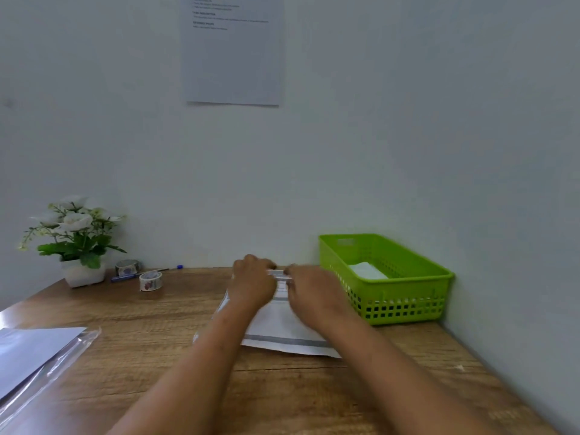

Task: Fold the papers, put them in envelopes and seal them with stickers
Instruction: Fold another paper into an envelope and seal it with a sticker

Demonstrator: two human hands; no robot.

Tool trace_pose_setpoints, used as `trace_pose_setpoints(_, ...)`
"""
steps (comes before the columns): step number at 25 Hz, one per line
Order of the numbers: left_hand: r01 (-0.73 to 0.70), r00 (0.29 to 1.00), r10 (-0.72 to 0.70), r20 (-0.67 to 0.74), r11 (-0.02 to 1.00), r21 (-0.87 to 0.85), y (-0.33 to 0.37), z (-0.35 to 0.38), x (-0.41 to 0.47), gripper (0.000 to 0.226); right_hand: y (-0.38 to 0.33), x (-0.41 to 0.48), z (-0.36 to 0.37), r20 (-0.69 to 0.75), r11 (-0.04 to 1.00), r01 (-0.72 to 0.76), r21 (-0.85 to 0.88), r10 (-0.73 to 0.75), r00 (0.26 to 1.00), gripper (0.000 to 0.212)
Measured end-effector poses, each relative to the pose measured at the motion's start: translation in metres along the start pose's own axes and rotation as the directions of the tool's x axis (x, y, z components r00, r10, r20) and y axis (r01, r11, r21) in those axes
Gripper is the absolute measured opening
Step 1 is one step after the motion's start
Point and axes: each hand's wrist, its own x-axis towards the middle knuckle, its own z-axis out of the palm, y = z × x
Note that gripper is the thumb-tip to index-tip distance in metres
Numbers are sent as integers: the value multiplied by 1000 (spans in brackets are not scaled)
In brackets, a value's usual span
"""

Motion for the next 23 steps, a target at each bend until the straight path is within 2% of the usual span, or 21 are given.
trace_pose_setpoints(2,154,987,-153,59,988,-15,-45,-11,7,41,-5,-10,20,343,996,-59,-65,78,936,53)
trace_pose_setpoints(3,213,972,-211,102,977,-5,-63,-17,9,42,-5,-14,25,436,993,-89,-71,111,893,61)
trace_pose_setpoints(5,245,949,-252,191,968,55,-87,-29,10,48,-1,-16,32,534,988,-152,-36,148,832,67)
trace_pose_setpoints(7,283,941,-260,219,956,-83,-96,-35,9,57,0,-15,31,582,984,-176,6,140,801,68)
trace_pose_setpoints(9,328,934,-262,241,897,-297,-101,-31,6,68,0,-12,27,571,981,-183,60,117,812,66)
trace_pose_setpoints(13,323,939,-210,274,814,-483,-110,-17,6,81,3,-7,21,448,971,-190,146,106,888,47)
trace_pose_setpoints(17,309,951,-200,235,604,-735,-107,-18,6,68,11,-7,28,312,932,-222,287,128,942,36)
trace_pose_setpoints(23,166,986,-72,150,510,-844,-85,-17,-4,32,15,-2,29,34,987,-57,148,53,998,49)
